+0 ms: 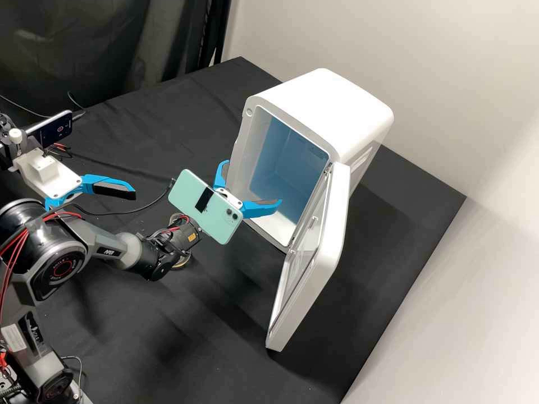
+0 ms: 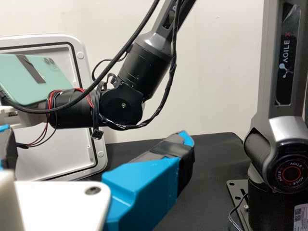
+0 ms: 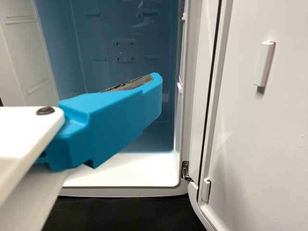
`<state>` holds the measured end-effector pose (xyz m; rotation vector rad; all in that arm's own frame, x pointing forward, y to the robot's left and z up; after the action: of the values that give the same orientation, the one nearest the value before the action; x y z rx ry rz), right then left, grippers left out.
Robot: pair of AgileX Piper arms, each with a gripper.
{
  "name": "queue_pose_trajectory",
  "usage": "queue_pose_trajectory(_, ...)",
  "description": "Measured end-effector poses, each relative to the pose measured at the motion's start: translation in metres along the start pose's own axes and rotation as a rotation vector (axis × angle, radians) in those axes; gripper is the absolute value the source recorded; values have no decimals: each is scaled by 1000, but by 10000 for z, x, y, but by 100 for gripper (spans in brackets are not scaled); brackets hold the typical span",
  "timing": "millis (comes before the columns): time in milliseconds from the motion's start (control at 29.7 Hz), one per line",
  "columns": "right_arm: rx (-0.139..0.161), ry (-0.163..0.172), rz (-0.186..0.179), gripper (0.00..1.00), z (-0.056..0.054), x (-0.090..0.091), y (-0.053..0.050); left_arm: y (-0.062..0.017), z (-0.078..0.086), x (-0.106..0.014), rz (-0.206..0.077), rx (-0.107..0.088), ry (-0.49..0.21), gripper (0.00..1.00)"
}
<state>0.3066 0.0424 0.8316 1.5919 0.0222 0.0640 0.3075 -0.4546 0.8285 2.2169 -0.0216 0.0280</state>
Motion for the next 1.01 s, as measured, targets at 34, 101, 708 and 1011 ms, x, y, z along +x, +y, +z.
queue_pose_trajectory(34, 0, 0, 0, 100, 0, 0, 0, 0, 0, 0, 0, 0, 0, 100)
queue_pose_trajectory(101, 0, 0, 0, 100, 0, 0, 0, 0, 0, 0, 0, 0, 0, 100)
queue_pose_trajectory(708, 7, 4, -1, 100, -9, 0, -6, 0, 0, 0, 0, 0, 0, 100)
queue_pose_trajectory(1011, 34, 7, -4, 100, 126, -298, -155, 0, 0, 0, 0, 0, 0, 100)
